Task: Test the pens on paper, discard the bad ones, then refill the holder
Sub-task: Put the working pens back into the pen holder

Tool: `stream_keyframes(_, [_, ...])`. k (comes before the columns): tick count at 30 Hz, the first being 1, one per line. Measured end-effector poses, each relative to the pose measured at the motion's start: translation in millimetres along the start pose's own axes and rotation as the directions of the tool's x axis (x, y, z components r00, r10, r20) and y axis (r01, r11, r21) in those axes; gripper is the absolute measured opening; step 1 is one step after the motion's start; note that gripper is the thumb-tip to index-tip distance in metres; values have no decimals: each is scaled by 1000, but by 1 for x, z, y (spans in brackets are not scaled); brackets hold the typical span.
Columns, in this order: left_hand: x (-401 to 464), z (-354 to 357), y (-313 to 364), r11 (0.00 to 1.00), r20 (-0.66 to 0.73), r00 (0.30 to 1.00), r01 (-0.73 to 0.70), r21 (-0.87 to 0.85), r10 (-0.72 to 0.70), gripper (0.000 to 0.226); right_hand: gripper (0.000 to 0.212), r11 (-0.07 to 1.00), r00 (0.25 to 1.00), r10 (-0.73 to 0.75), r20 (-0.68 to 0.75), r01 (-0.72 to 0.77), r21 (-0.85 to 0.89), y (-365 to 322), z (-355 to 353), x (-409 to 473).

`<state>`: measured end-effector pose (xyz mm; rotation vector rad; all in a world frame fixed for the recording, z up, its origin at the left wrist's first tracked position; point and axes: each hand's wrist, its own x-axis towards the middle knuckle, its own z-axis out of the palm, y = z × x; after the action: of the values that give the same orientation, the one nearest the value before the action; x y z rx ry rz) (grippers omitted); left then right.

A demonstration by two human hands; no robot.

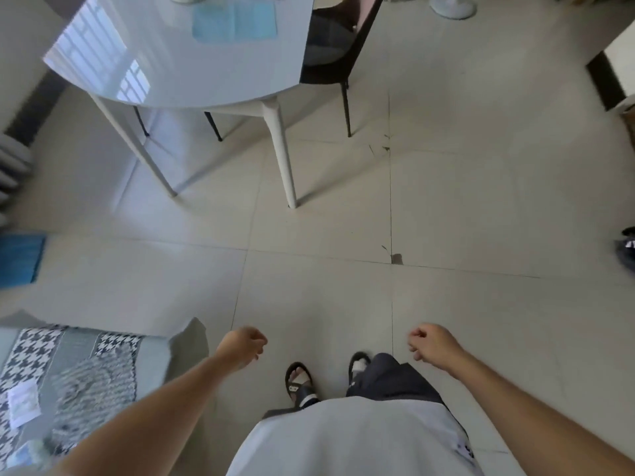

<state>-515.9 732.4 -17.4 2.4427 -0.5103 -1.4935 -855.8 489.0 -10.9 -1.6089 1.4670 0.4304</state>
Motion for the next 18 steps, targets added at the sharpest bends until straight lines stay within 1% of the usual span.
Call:
stream_keyframes(2, [26,-16,31,999,8,1000,-24,29,24,16,13,999,1000,-8,-1,8,-35,-10,-15,22])
stream_keyframes(4, [52,-26,56,998,21,1000,-18,56,17,15,16,997,1000,9,-2,-9,-70,-12,-32,47])
stream_keyframes(7, [89,-41,91,998,16,999,30,55,-31,16,17,993,998,62,30,-59,-104,-14,-65,91])
stream_keyframes(11, [127,-63,147,996,-47,996,83,16,-82,17,24,977,990,118,74,-102,-188,-26,-126,162])
stream_keyframes(14, [149,-79,200,995,-94,992,84,-45,-88,17,28,976,985,132,108,-110,-190,-58,-175,212])
stream_keyframes(18, [178,-100,265,990,-112,991,65,-123,-79,18,20,989,991,98,86,-88,-119,-125,-232,271])
